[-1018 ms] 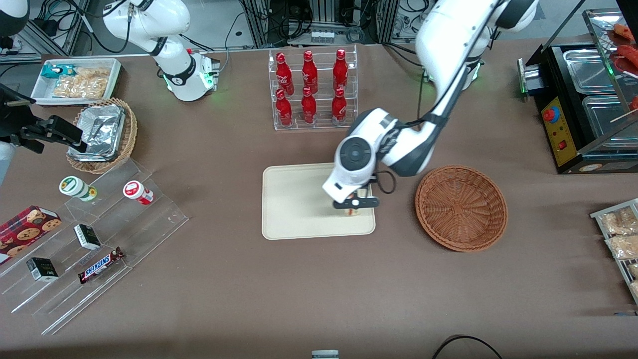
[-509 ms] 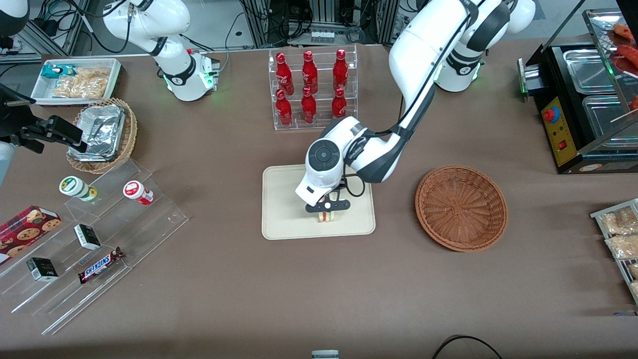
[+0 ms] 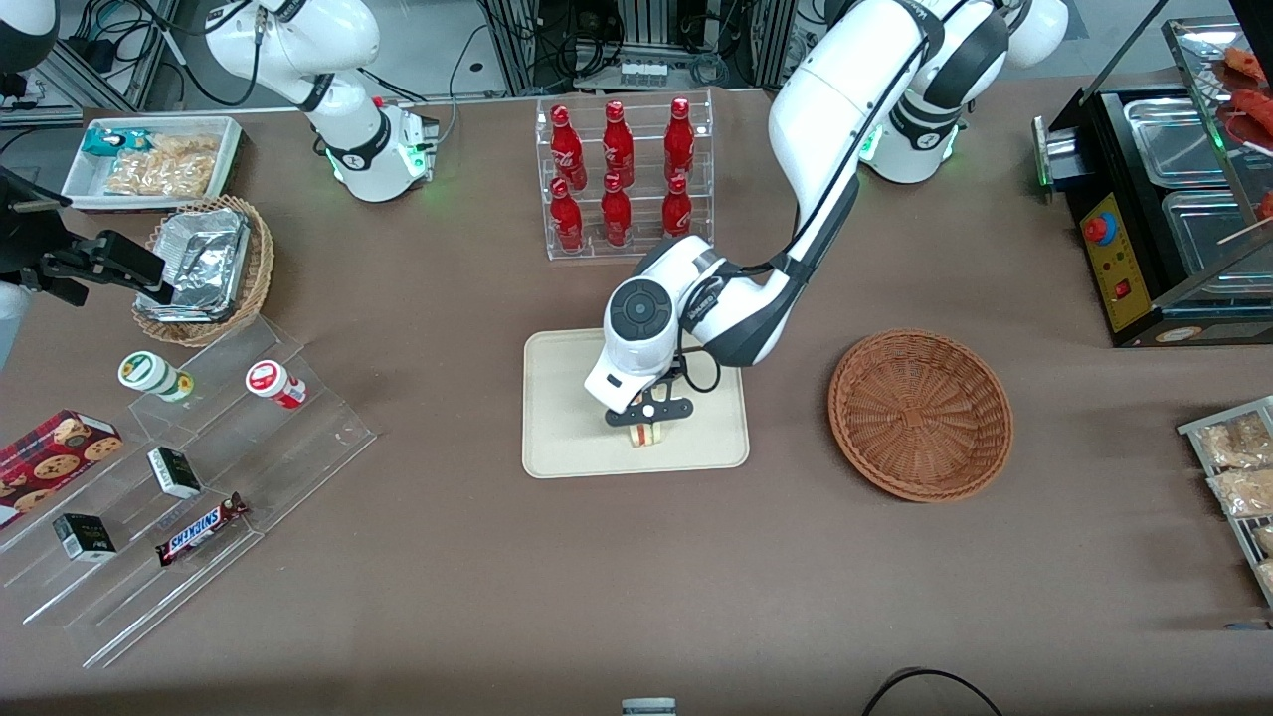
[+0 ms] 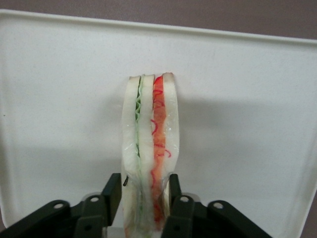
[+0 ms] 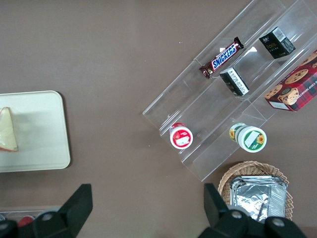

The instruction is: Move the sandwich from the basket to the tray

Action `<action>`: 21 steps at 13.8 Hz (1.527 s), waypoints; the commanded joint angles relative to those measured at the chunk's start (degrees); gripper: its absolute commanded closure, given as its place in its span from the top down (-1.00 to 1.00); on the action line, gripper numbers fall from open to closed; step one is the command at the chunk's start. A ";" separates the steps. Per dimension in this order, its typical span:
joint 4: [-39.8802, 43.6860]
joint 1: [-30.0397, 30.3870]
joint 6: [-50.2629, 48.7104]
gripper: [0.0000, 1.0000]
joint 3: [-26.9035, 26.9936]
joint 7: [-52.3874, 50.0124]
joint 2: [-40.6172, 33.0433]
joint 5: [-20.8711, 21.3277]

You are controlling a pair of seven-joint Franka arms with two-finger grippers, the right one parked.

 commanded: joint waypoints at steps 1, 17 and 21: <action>0.92 -0.67 -1.08 1.00 0.69 -1.34 -2.15 -0.43; -6.36 0.03 -24.29 1.00 16.76 5.85 -18.33 -0.78; -10.85 3.70 -24.28 1.00 20.47 13.57 -22.72 -1.74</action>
